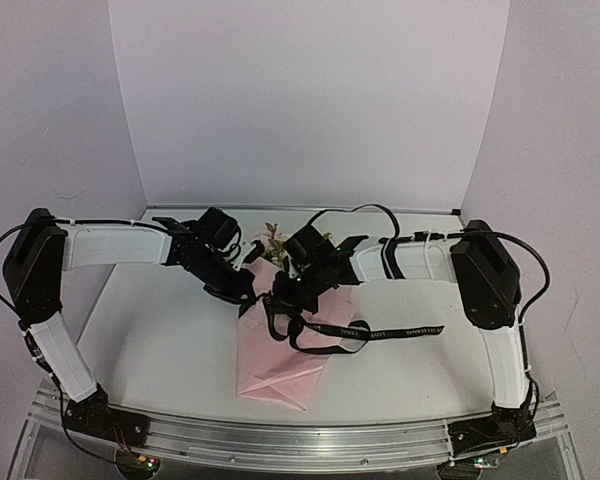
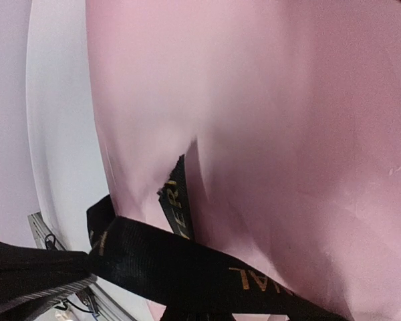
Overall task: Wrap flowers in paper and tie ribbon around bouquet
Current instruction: Cross the ribbon over the folded bouquet.
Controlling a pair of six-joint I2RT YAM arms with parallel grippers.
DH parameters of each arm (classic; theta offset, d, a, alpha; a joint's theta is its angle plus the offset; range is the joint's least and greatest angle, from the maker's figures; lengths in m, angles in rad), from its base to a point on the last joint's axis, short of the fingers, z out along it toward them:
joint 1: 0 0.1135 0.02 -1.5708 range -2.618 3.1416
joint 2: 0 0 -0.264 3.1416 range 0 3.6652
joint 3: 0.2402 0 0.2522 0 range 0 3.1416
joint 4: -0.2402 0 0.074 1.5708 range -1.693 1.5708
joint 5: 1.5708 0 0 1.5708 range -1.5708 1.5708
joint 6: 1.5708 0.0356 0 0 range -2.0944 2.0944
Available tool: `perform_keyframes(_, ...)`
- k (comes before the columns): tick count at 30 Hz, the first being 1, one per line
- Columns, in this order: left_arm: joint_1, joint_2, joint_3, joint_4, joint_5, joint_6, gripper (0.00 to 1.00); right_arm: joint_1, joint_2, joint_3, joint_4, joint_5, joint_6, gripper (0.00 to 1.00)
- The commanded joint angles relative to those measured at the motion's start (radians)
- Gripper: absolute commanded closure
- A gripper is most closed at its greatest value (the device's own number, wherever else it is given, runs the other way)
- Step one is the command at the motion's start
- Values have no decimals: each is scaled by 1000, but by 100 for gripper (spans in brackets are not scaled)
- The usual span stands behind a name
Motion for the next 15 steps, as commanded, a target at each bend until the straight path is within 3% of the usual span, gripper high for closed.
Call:
perform_keyframes(1,-1,-28,-2,22,33,9,100,7,17,69,-19,120,-39,100)
perform_keyframes(10,-1,14,8,0,47,19,100,20,36,134,-92,191,-60,99)
perform_keyframes(15,0,35,24,-18,16,10,100,23,19,130,-118,205,-72,91)
